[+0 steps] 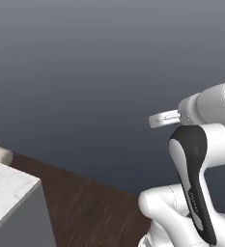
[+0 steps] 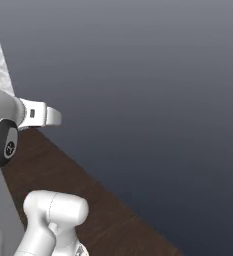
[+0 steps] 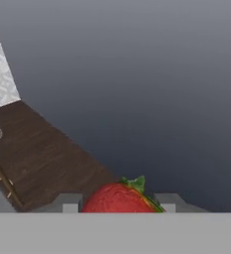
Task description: Take the strawberry from the fridge and place it on top of the pancake, located on the dining counter.
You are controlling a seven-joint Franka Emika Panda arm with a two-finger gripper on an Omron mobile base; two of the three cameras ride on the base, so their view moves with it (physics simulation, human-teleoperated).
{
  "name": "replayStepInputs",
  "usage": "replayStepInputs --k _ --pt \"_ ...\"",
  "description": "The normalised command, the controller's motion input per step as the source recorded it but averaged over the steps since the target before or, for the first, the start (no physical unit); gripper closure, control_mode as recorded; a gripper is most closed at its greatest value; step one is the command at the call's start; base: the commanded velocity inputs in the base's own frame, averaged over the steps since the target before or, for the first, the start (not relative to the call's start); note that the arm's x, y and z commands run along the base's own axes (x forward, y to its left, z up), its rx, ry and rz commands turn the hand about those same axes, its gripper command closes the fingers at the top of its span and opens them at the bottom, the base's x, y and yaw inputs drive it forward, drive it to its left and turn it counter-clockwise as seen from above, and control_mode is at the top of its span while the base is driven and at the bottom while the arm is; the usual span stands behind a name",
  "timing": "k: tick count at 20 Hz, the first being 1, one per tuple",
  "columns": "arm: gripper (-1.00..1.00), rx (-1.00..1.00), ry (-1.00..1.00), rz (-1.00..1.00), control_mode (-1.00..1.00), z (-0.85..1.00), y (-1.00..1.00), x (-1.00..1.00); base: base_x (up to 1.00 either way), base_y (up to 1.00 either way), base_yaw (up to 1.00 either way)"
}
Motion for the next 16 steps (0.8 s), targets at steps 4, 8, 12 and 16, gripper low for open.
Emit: replayStepInputs --k 4,8,12,16 --pt "1.0 0.0 0.0 0.0 1.0 0.0 0.0 0.0 0.66 -0.55 0.43" --pt "1.0 0.0 0.0 0.0 1.0 0.0 0.0 0.0 0.69 -0.46 0.44" --pt "1.0 0.0 0.0 0.0 1.0 0.0 0.0 0.0 0.78 -0.23 0.49" --pt "1.0 0.0 0.0 0.0 1.0 0.0 0.0 0.0 0.74 -0.26 0.49"
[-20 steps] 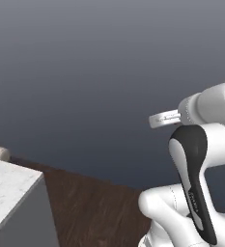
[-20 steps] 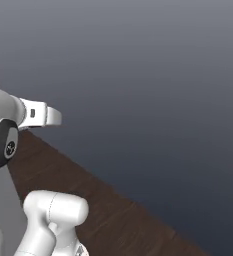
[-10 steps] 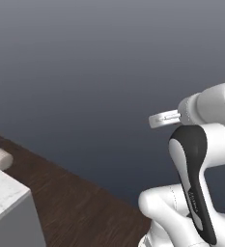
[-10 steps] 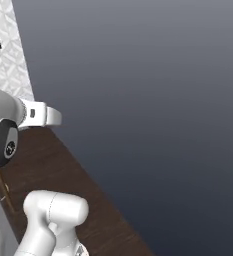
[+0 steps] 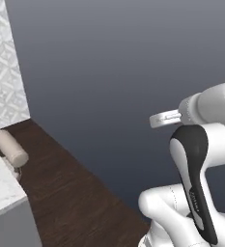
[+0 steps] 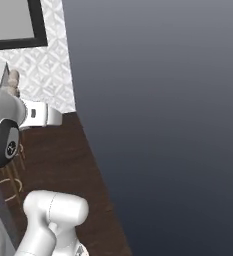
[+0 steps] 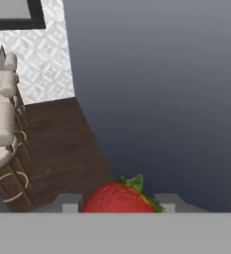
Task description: Take the strawberry from the fridge and place it on top of the pancake, located on the dining counter.
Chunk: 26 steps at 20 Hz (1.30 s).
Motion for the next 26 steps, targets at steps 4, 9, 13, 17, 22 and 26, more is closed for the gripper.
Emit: replayStepInputs --k 4,9,13,17,22,26 --pt "1.0 0.0 0.0 0.0 1.0 0.0 0.0 0.0 0.79 -0.27 0.49" --pt "1.0 0.0 0.0 0.0 1.0 0.0 0.0 0.0 0.86 -0.41 0.49" --pt "1.0 0.0 0.0 0.0 1.0 0.0 0.0 0.0 1.0 -0.4 0.42" --pt "1.0 0.0 0.0 0.0 1.0 0.0 0.0 0.0 1.0 -0.36 0.39" --pt "1.0 0.0 0.0 0.0 1.0 0.0 0.0 0.0 1.0 -0.37 0.39" --pt "1.0 0.0 0.0 0.0 1.0 0.0 0.0 0.0 1.0 -0.37 0.39"
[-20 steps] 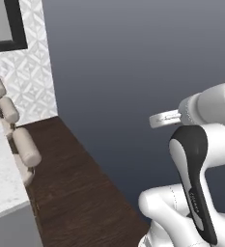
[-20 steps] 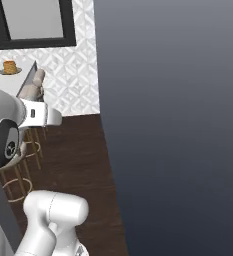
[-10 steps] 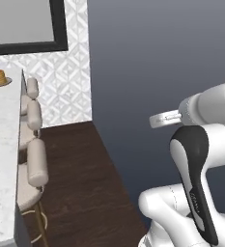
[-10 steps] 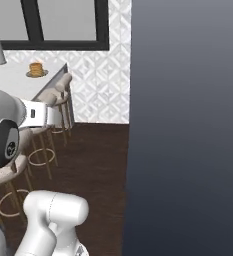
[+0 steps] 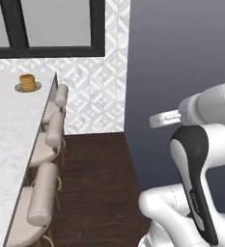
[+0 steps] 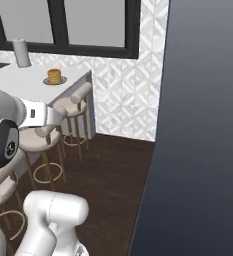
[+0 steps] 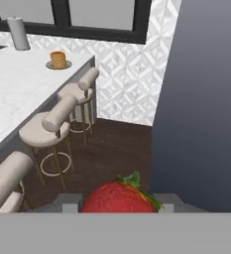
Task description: Take the strawberry from the fridge and place it on top of the pancake, located on the dining counter.
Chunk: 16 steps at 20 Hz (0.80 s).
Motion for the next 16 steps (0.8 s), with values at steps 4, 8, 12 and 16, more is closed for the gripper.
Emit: replayStepInputs --k 4,8,12,16 --pt "1.0 0.0 0.0 0.0 1.0 0.0 0.0 0.0 1.0 -0.41 0.39" --pt "1.0 0.0 0.0 0.0 1.0 0.0 0.0 0.0 1.0 -0.46 0.39" --pt "1.0 0.0 0.0 0.0 1.0 0.0 0.0 0.0 1.0 -0.49 0.39" --pt "1.0 0.0 0.0 0.0 1.0 0.0 0.0 0.0 1.0 -0.45 0.39"
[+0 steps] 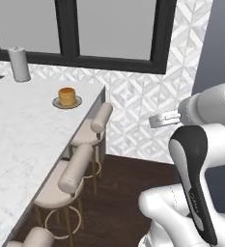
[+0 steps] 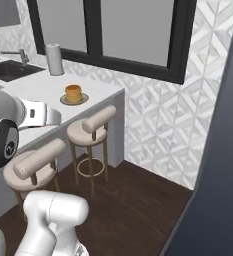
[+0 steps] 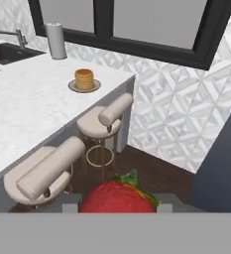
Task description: Take the strawberry from the fridge and place it on top of the pancake, located on the dining counter.
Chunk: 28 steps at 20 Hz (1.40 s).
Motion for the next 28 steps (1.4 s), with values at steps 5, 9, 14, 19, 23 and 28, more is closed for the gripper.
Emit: replayStepInputs --k 5,9,14,19,23,28 --pt "1.0 0.0 0.0 0.0 1.0 0.0 0.0 0.0 1.0 -0.47 0.39" --pt "1.0 0.0 0.0 0.0 1.0 0.0 0.0 0.0 0.98 -0.55 0.41" --pt "1.0 0.0 0.0 0.0 1.0 0.0 0.0 0.0 0.9 -0.43 0.42" --pt "1.0 0.0 0.0 0.0 1.0 0.0 0.0 0.0 0.62 -0.18 0.51" --pt "1.0 0.0 0.0 0.0 1.0 0.0 0.0 0.0 0.53 -0.12 0.57" --pt "1.0 0.0 0.0 0.0 1.0 0.0 0.0 0.0 0.85 -0.38 0.46"
